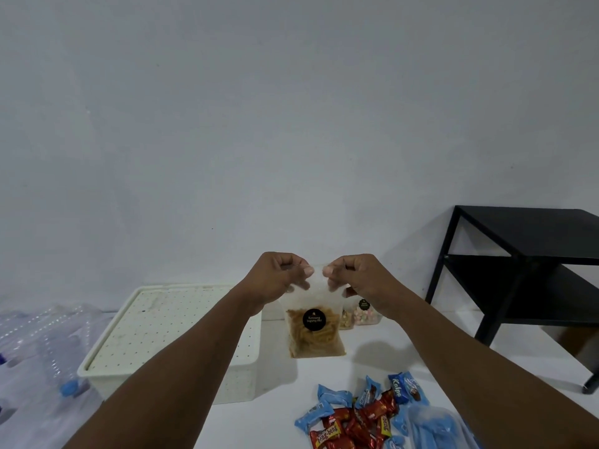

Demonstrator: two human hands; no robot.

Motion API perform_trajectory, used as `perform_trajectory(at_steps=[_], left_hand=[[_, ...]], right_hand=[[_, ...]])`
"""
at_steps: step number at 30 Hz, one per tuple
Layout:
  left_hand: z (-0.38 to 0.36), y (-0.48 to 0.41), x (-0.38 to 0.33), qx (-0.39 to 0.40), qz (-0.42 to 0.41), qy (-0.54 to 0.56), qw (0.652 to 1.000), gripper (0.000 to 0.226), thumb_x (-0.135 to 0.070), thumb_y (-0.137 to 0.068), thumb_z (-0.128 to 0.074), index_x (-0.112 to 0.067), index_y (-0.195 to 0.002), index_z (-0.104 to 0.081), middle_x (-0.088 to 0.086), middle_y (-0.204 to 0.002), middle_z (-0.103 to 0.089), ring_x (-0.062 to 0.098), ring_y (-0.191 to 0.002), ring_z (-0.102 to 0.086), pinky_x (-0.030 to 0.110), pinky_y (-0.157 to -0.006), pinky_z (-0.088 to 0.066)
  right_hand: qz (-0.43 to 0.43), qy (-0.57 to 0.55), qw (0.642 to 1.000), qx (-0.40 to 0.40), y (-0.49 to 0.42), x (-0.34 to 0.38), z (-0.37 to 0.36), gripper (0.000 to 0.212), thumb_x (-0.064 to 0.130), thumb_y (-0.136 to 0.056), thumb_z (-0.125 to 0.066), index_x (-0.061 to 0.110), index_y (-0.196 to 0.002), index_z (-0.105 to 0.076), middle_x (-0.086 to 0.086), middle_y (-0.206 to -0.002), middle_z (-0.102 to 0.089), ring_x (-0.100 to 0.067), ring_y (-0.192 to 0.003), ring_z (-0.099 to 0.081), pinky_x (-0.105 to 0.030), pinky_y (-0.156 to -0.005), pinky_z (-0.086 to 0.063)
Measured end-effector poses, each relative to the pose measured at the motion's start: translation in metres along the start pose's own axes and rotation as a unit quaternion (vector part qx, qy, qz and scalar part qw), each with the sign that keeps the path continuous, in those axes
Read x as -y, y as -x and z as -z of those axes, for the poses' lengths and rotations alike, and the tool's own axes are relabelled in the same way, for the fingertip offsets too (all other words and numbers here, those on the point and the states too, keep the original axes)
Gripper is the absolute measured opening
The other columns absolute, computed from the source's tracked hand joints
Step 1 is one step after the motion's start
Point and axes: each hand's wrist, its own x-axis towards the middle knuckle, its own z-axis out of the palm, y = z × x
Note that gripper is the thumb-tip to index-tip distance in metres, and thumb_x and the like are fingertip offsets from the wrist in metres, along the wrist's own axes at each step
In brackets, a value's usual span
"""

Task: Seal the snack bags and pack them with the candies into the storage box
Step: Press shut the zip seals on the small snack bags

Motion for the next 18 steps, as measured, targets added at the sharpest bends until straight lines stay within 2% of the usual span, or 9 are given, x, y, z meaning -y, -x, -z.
perform_trajectory(at_steps=[4,6,11,14,18], left_hand=[[-0.001,0.0,0.001,-0.008,0.002,0.0,1.0,0.011,-0.022,-0.087,-0.075,-0.013,-0.082,-0.072,0.006,-0.079,-0.074,0.017,-0.079,-0.075,0.03,-0.072,-0.049],[-0.002,0.001,0.0,0.006,0.013,-0.014,1.0,0.014,-0.024,-0.085,-0.077,-0.011,-0.084,-0.072,0.012,-0.082,-0.075,0.018,-0.079,-0.075,0.029,-0.071,-0.05],[-0.01,-0.002,-0.002,0.027,0.001,-0.069,0.997,0.025,-0.03,-0.083,-0.08,-0.006,-0.086,-0.072,0.015,-0.087,-0.075,0.016,-0.077,-0.073,0.026,-0.068,-0.05],[-0.013,-0.005,-0.002,0.021,-0.017,-0.077,0.997,0.025,-0.026,-0.085,-0.078,-0.002,-0.087,-0.071,0.009,-0.079,-0.073,0.013,-0.074,-0.072,0.026,-0.067,-0.048],[-0.016,-0.007,-0.005,0.031,-0.023,-0.071,0.997,0.024,-0.023,-0.086,-0.076,0.0,-0.088,-0.07,0.007,-0.08,-0.071,0.013,-0.075,-0.073,0.026,-0.068,-0.047]], right_hand=[[-0.007,-0.045,0.999,-0.019,0.002,-0.006,0.004,0.018,0.023,-0.092,-0.067,0.007,-0.093,-0.072,-0.009,-0.082,-0.074,-0.018,-0.08,-0.072,-0.033,-0.073,-0.053],[0.008,-0.014,0.999,-0.031,0.004,-0.009,0.006,0.016,0.021,-0.093,-0.066,0.006,-0.091,-0.071,-0.01,-0.08,-0.074,-0.018,-0.078,-0.072,-0.033,-0.074,-0.053],[0.026,0.042,0.998,-0.032,0.008,-0.007,0.006,0.015,0.023,-0.091,-0.069,0.008,-0.09,-0.073,-0.008,-0.08,-0.076,-0.015,-0.076,-0.072,-0.027,-0.069,-0.054],[0.015,0.013,0.999,-0.036,0.01,-0.006,0.007,0.018,0.025,-0.09,-0.071,0.007,-0.094,-0.074,-0.009,-0.082,-0.077,-0.018,-0.078,-0.074,-0.025,-0.065,-0.053],[-0.003,-0.041,0.998,-0.047,0.011,-0.01,0.011,0.019,0.023,-0.089,-0.071,0.005,-0.094,-0.07,-0.014,-0.085,-0.077,-0.024,-0.081,-0.074,-0.031,-0.068,-0.053]])
